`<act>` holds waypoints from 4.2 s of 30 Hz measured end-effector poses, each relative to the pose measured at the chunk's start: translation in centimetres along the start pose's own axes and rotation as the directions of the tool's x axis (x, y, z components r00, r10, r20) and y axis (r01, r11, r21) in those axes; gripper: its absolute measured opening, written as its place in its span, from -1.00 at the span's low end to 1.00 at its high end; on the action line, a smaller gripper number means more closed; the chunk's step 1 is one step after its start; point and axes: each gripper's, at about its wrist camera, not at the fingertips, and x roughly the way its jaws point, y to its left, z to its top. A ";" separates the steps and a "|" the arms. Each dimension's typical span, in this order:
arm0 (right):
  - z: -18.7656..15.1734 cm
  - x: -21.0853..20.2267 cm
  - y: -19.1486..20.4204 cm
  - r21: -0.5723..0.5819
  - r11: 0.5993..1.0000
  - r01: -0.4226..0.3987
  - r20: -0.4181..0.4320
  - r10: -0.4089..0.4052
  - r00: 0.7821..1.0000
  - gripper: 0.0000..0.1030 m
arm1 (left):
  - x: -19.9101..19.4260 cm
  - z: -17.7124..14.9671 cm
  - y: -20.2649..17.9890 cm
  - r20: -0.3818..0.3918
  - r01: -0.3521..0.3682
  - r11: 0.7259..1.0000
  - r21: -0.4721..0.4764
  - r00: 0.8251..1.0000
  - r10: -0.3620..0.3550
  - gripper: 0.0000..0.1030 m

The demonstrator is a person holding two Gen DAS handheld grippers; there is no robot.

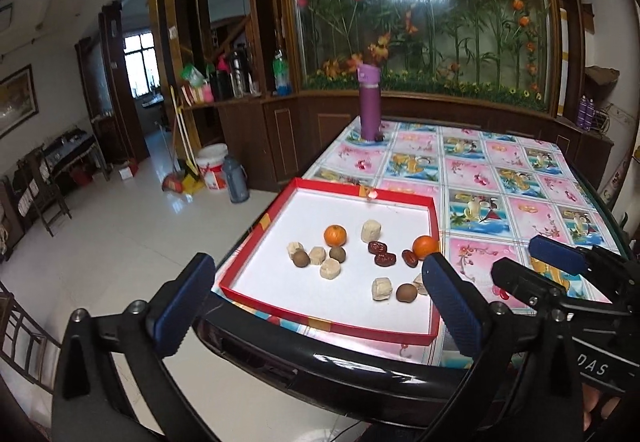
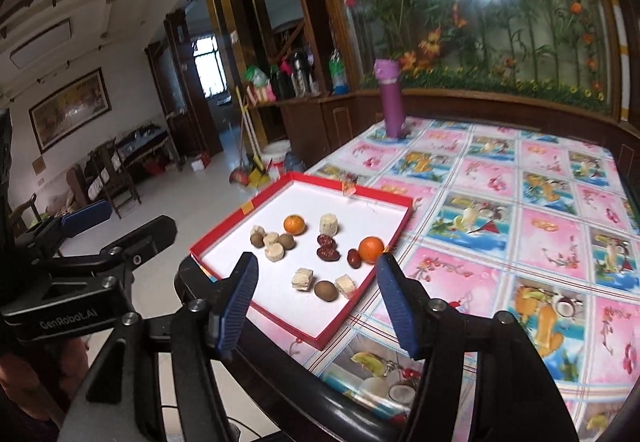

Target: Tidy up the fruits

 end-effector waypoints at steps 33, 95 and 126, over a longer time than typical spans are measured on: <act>7.8 6.8 -13.9 0.151 0.976 0.155 0.208 -0.185 0.960 0.54 | 10.1 13.5 -8.9 0.062 0.344 0.939 -0.011 0.937 -0.343 1.00; 1.7 0.2 2.1 0.045 0.974 0.222 0.115 -0.226 0.967 0.54 | 3.3 0.1 7.8 -0.067 -0.054 0.993 -0.107 0.997 0.047 1.00; -2.7 -6.5 4.0 -0.015 0.993 0.119 0.121 -0.116 0.986 0.54 | -4.1 -2.4 2.2 -0.003 -0.085 0.991 -0.103 0.996 0.085 1.00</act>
